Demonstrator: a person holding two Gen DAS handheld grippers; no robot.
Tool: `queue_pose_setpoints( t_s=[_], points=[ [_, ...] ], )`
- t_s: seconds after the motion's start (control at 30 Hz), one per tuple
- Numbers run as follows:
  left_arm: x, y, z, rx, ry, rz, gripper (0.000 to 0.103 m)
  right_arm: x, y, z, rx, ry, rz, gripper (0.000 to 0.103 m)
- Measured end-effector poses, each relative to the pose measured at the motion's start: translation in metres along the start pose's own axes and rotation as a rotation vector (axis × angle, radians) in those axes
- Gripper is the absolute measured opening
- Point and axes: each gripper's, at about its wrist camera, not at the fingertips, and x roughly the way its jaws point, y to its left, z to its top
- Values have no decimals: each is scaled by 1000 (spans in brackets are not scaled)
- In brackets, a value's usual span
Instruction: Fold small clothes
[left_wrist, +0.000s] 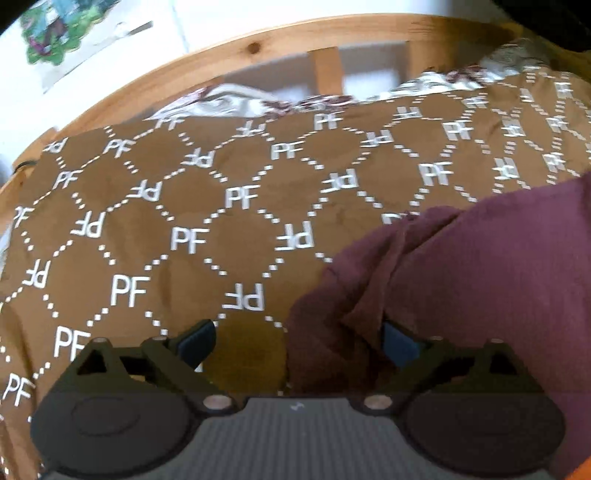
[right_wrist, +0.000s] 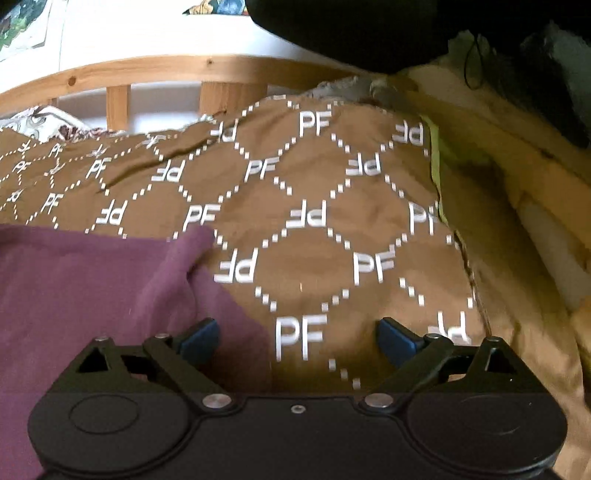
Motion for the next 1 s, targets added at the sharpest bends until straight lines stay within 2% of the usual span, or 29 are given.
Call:
queue_pose_setpoints(
  t_s=[0.13,0.3,0.37,0.47,0.57,0.73,0.87,1.0],
  points=[
    [2,17,16,-86,-7,35,98,-17,1,-9,-24,-11,29,102],
    [-13,50,32,-213,-45,34,99,-36,3,-17,-61,-28,68,102],
    [-19,55,32,-236,-60,29,103,-43,5,-22,-69,-40,84,102],
    [-23,46,23,-211,-73,-2,103,-50,8,-31,-71,-47,122,102],
    [-19,24,12,-140,-48,-21,103,-51,13,-42,-85,-50,130,102],
    [-3,-6,-1,-64,14,52,103,-49,9,-60,-61,-76,51,102],
    [9,-1,-3,-90,70,132,102,-52,-3,-77,-60,-135,14,102],
    [9,10,-4,-135,79,122,103,-61,-10,-88,-38,-200,43,102]
  ],
)
